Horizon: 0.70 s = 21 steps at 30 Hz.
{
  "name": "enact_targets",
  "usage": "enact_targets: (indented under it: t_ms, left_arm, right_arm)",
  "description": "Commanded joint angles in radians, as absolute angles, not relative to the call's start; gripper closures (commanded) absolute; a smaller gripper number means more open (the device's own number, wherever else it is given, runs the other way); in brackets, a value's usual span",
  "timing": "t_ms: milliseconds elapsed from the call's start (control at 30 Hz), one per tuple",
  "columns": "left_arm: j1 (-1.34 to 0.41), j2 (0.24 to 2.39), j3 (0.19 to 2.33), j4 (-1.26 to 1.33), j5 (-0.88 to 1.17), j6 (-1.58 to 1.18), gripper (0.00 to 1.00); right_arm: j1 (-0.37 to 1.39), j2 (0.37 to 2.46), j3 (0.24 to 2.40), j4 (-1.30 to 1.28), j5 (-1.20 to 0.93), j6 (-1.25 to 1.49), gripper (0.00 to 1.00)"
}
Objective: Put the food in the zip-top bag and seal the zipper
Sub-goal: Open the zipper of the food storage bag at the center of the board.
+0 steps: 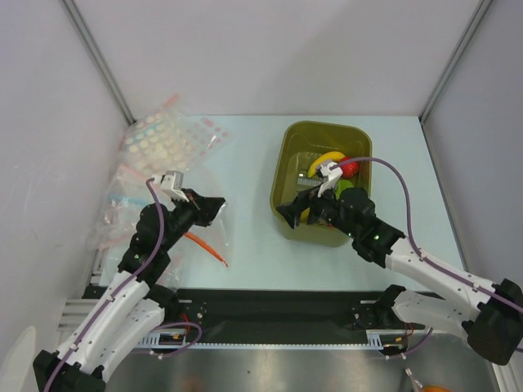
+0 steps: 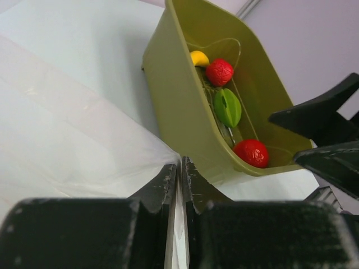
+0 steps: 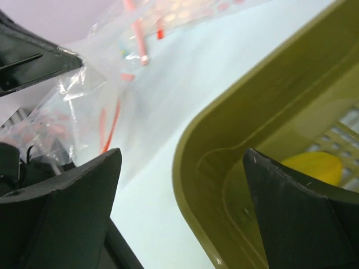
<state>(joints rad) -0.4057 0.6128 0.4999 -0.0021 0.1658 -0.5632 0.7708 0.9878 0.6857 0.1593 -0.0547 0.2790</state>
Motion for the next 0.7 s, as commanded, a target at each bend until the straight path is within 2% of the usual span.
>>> enact_targets:
  t_ms: [0, 200, 333, 533, 667]
  left_arm:
    - [-0.420, 0.585, 0.486, 0.086, 0.216, -0.549, 0.89]
    - [-0.428, 0.540, 0.466, 0.113, 0.218, -0.557, 0.88]
    - [-0.433, 0.483, 0.456, 0.121, 0.187, -0.583, 0.89]
    - [-0.457, 0.509, 0.518, 0.098, 0.166, -0.662, 0.88]
    - [-0.541, 0.535, 0.564, 0.092, 0.109, -0.696, 0.88]
  right_arm:
    - [0.796, 1.038, 0.758, 0.212, -0.224, 0.262, 0.05]
    - [0.928, 1.109, 0.790, 0.219, -0.212, 0.155, 0.04]
    - [1.038, 1.166, 0.796, 0.247, -0.123, 0.094, 0.04]
    - [1.069, 1.161, 0.758, 0.316, -0.074, 0.077, 0.05]
    - [1.088, 1.118, 0.732, 0.354, -0.090, 0.060, 0.05]
